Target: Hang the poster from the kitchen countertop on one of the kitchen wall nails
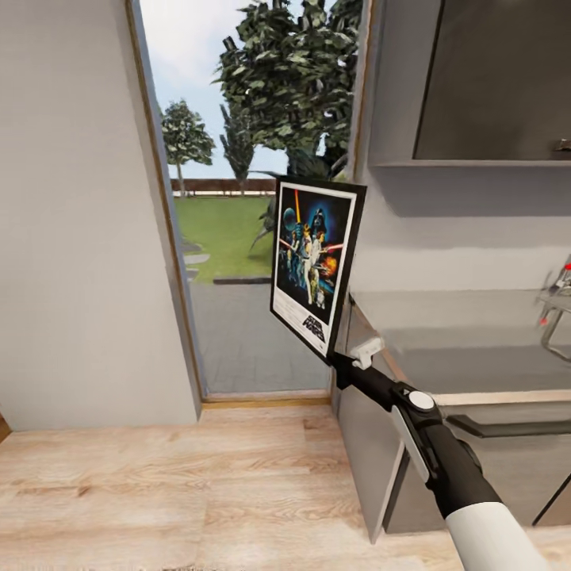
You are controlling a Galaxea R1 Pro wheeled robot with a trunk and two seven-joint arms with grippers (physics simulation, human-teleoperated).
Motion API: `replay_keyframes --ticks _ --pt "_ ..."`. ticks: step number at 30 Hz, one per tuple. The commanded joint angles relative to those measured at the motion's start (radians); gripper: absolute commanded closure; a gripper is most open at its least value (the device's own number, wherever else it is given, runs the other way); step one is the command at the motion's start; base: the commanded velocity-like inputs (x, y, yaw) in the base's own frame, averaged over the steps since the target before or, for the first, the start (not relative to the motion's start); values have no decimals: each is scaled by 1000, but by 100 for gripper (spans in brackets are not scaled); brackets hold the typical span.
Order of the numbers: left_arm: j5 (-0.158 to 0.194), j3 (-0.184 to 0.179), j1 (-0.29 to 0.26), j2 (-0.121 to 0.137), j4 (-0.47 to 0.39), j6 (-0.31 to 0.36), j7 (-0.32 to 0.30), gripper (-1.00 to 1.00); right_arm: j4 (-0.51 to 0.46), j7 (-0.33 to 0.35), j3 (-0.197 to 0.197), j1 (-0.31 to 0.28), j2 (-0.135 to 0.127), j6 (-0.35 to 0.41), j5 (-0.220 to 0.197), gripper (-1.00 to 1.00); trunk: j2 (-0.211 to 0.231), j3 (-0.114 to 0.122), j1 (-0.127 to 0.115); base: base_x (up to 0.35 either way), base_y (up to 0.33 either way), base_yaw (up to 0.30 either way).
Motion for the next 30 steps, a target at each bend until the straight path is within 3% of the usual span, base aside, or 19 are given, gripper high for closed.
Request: replay_keyframes --ticks 1,13,30 --pt "0 2 0 0 -1 -2 0 -100 -2 3 1 0 -1 8 -5 100 -1 -1 0 -1 0 292" --pt "0 3 0 0 0 0 -1 -100 -3 4 1 0 -2 9 -7 100 -1 -1 0 0 0 67" --pt "0 -4 0 -2 -6 0 -1 -100 -2 3 1 0 -2 9 -7 100 118 52 -65 0 0 0"
